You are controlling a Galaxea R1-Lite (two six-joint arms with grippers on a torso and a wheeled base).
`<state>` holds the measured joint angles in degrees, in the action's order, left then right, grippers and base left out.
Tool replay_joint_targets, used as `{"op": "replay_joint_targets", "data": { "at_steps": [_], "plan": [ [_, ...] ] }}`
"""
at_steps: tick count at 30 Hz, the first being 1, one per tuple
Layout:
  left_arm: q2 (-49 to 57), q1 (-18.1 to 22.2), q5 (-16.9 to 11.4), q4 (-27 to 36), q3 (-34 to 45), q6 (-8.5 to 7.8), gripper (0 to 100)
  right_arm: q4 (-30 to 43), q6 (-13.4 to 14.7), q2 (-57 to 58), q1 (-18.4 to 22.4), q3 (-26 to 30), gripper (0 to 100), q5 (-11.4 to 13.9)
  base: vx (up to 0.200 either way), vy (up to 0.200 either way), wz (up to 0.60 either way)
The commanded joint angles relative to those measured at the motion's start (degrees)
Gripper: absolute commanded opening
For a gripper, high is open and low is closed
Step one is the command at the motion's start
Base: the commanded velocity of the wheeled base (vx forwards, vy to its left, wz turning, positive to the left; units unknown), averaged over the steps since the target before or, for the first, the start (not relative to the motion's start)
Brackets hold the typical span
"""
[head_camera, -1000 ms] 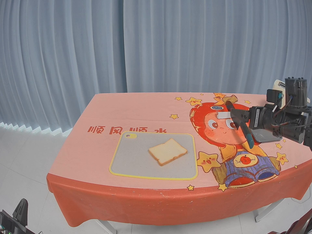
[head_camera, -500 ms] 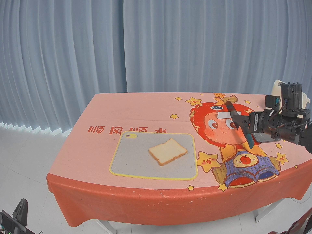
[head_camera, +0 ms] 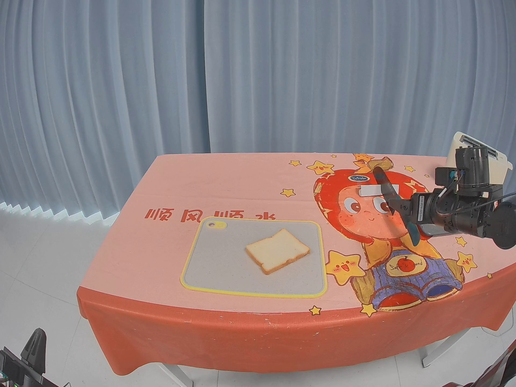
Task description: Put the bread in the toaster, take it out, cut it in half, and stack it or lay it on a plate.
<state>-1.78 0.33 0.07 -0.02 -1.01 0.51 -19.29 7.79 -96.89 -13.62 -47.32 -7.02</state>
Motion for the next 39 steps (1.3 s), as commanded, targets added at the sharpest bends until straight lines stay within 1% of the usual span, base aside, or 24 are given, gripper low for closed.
{"op": "replay_joint_targets", "data": {
  "at_steps": [1, 4, 11, 19, 22, 23, 26, 39],
  "plan": [
    [-0.07, 0.02, 0.01, -0.06, 1.01, 0.02, 0, -0.05, -0.32, -1.81, 0.87, -0.14, 100, 0.78, 0.000, 0.000, 0.00],
    [-0.07, 0.02, 0.01, -0.06, 1.01, 0.02, 0, -0.05, -0.41, -2.25, 1.49, -0.31, 100, 0.96, 0.000, 0.000, 0.00],
    [-0.07, 0.02, 0.01, -0.06, 1.01, 0.02, 0, -0.14, 0.12, -4.18, 3.16, -2.60, 100, 1.40, 0.000, 0.000, 0.00],
    [-0.07, 0.02, 0.01, -0.06, 1.01, 0.02, 0, -0.23, 0.30, -4.89, 3.16, -2.77, 100, 1.40, 0.000, 0.000, 0.00],
    [-0.07, 0.02, 0.01, 0.02, 1.01, 0.02, 0, -2.07, 0.30, -5.50, 3.25, -2.69, 100, 1.40, 0.000, 0.000, 0.00],
    [-0.07, 0.02, 0.01, -0.06, 1.01, 0.02, 0, -4.36, 0.30, -5.94, 3.16, -2.25, 100, 1.40, 0.000, 0.000, 0.00],
    [-0.07, 0.02, 0.01, 0.02, 1.01, 0.02, 0, -6.03, 0.12, -7.00, 3.16, -2.07, 100, 1.31, 0.000, 0.000, 0.00],
    [-0.07, 0.02, 0.01, -0.06, 1.01, 0.02, 0, -6.03, -0.06, -7.44, 2.89, -1.54, 100, 1.31, 0.000, 0.000, 0.00]
  ]
}}
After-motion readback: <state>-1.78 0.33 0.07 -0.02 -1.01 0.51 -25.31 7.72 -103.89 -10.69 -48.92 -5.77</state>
